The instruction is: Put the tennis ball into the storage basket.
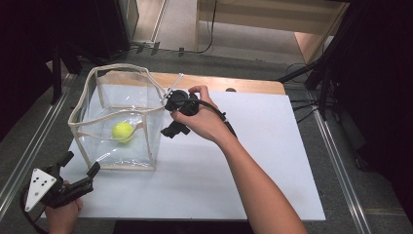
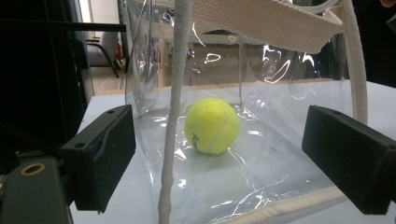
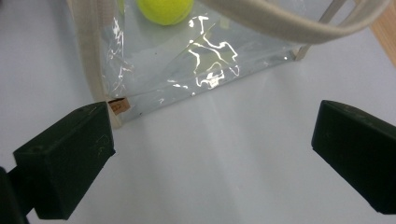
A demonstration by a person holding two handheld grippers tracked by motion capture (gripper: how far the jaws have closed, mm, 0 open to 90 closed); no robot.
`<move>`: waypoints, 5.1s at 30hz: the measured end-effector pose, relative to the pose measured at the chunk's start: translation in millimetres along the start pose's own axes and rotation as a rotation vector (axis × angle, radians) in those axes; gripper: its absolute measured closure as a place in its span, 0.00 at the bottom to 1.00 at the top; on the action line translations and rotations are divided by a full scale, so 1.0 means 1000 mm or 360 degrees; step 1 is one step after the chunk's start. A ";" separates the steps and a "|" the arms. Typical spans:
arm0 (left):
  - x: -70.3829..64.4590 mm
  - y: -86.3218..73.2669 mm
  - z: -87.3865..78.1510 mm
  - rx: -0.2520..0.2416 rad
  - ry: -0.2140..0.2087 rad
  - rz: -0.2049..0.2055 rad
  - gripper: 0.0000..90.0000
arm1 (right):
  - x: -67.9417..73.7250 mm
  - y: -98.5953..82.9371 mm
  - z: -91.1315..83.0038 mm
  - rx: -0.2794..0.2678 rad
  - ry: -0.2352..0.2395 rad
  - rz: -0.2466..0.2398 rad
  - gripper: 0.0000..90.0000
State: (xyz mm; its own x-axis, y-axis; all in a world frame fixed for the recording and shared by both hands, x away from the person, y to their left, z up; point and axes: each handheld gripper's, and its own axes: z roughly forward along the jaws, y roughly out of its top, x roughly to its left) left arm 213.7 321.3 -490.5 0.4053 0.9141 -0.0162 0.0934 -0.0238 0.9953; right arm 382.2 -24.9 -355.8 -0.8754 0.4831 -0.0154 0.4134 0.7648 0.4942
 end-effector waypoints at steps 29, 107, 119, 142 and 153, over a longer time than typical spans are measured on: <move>0.000 0.000 0.000 0.0011 0.0003 0.0010 0.11 | 0.010 -0.060 0.015 -0.0144 -0.0018 0.0030 0.00; -0.002 0.000 0.000 0.0013 0.0016 0.0031 0.11 | 0.004 -0.251 -0.006 -0.0595 -0.0236 0.0421 0.00; -0.002 0.000 0.000 0.0015 0.0017 0.0034 0.11 | 0.005 -0.282 -0.012 -0.0641 -0.0285 0.0506 0.00; -0.003 0.000 0.000 0.0024 0.0025 0.0047 0.11 | 0.007 -0.354 -0.036 -0.0711 -0.0431 0.0705 0.00; -0.003 0.000 0.000 0.0022 0.0024 0.0052 0.11 | 0.009 -0.375 -0.041 -0.0768 -0.0492 0.0754 0.00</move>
State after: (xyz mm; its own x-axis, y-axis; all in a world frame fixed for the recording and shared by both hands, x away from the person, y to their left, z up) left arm 212.2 318.6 -490.7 0.3944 0.9188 0.0176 0.0929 -0.0589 0.9939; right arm 208.6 -325.2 -505.6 -0.4909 0.8670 0.0857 0.5109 0.2068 0.8344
